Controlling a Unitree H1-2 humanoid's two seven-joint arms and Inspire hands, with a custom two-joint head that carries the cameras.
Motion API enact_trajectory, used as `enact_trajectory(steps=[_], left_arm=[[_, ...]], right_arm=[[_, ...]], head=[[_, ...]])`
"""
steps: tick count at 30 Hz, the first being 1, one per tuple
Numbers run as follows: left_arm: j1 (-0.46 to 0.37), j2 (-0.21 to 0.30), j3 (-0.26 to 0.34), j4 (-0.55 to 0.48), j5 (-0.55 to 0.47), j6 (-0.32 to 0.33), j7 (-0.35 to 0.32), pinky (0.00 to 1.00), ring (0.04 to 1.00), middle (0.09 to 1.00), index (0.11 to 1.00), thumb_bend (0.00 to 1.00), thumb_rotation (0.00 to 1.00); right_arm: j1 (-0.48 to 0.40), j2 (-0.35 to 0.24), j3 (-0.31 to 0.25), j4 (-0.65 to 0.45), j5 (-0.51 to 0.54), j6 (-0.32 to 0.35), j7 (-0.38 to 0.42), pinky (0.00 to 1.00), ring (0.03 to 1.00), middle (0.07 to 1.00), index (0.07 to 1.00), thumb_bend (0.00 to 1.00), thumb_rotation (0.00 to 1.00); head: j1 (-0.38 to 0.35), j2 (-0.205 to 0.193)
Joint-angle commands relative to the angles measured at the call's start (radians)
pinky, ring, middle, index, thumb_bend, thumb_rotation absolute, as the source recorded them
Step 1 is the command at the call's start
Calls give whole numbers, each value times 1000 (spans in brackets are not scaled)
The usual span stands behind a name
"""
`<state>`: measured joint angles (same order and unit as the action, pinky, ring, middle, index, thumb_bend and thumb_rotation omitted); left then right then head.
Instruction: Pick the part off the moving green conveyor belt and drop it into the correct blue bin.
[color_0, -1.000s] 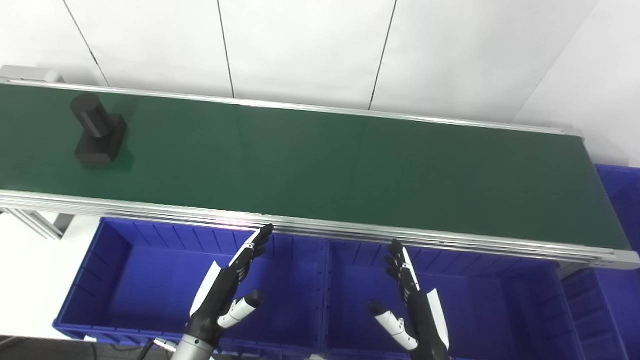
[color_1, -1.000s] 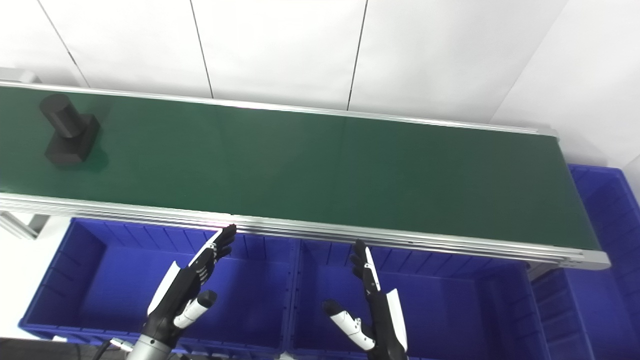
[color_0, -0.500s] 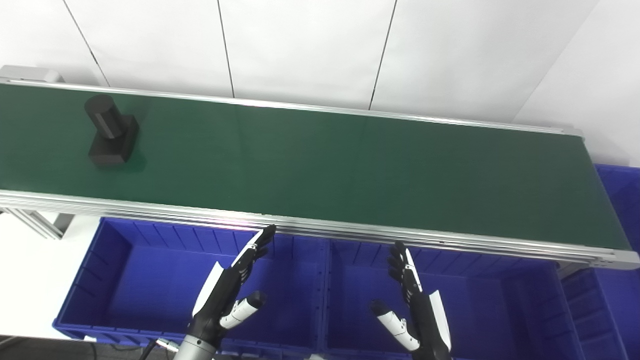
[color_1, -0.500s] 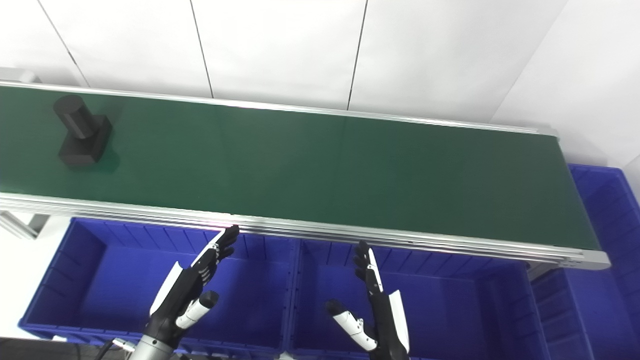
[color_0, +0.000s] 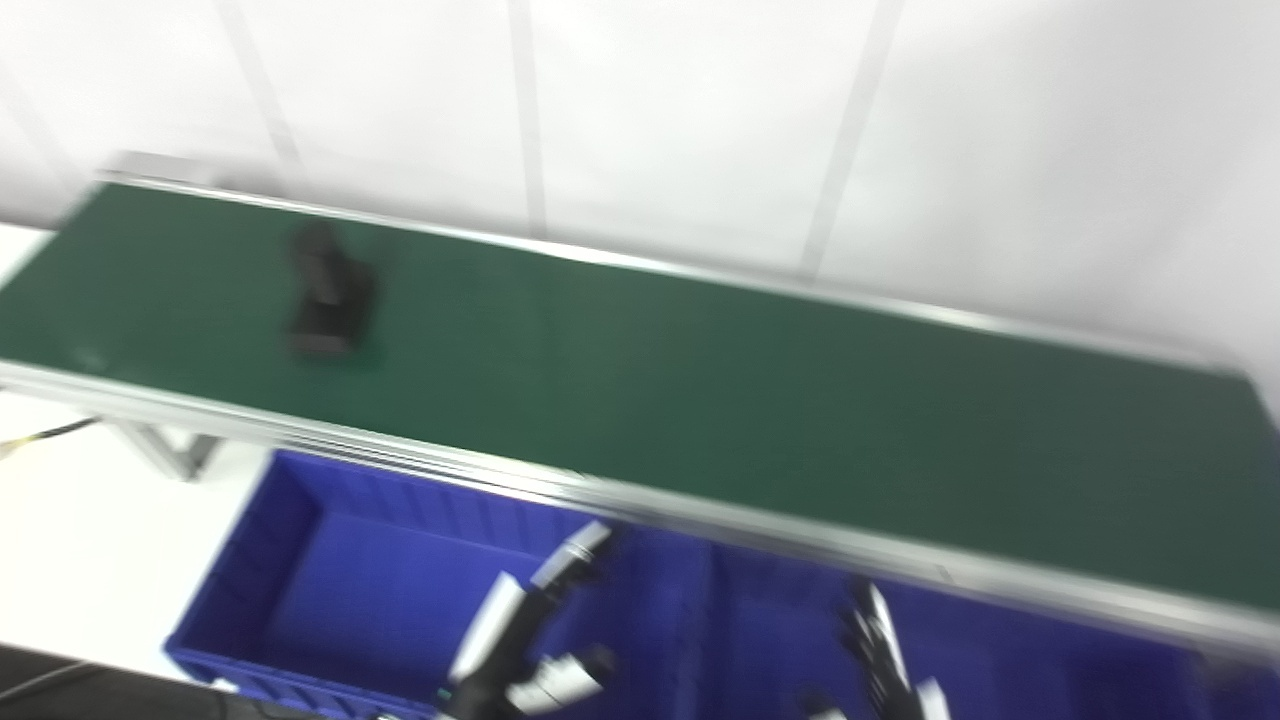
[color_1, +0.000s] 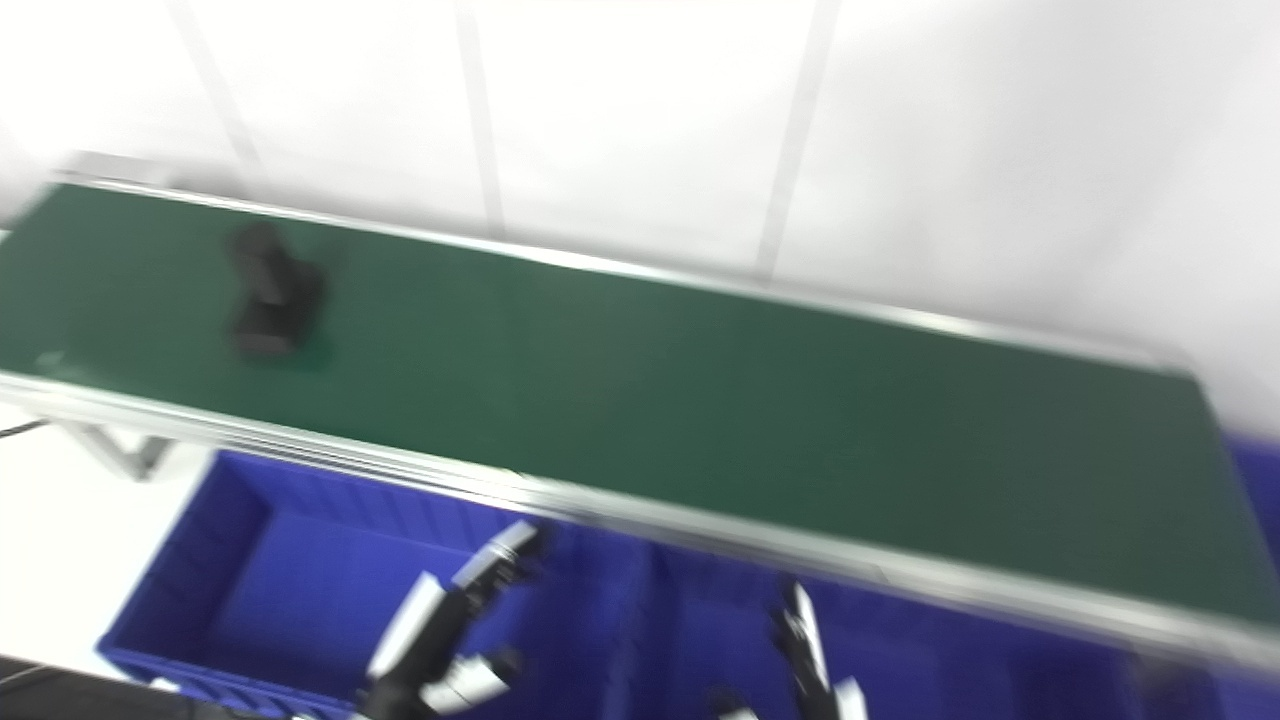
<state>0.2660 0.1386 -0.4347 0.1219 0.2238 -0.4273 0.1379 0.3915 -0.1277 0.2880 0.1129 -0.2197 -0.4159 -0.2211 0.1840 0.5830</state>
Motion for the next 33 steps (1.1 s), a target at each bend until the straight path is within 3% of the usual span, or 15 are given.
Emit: enact_trajectory(steps=[1, 16, 33], left_arm=[[-21, 13, -19, -5, 8, -43, 54, 816, 876, 898, 878, 796, 830], [-66, 57, -131, 37, 19, -42, 197, 786, 853, 874, 846, 806, 769], [-83, 81, -174, 41, 15, -42, 262, 782, 847, 861, 834, 826, 759]], right_arm=[[-15, -11, 12, -9, 22, -54, -22, 935, 957, 996, 1000, 656, 835], [-35, -37, 51, 16, 50, -54, -60, 964, 969, 981, 1000, 629, 851], [-55, -59, 100, 4, 37, -54, -140, 947, 957, 973, 1000, 647, 874]], head=[[9, -8], [36, -86], [23, -81]])
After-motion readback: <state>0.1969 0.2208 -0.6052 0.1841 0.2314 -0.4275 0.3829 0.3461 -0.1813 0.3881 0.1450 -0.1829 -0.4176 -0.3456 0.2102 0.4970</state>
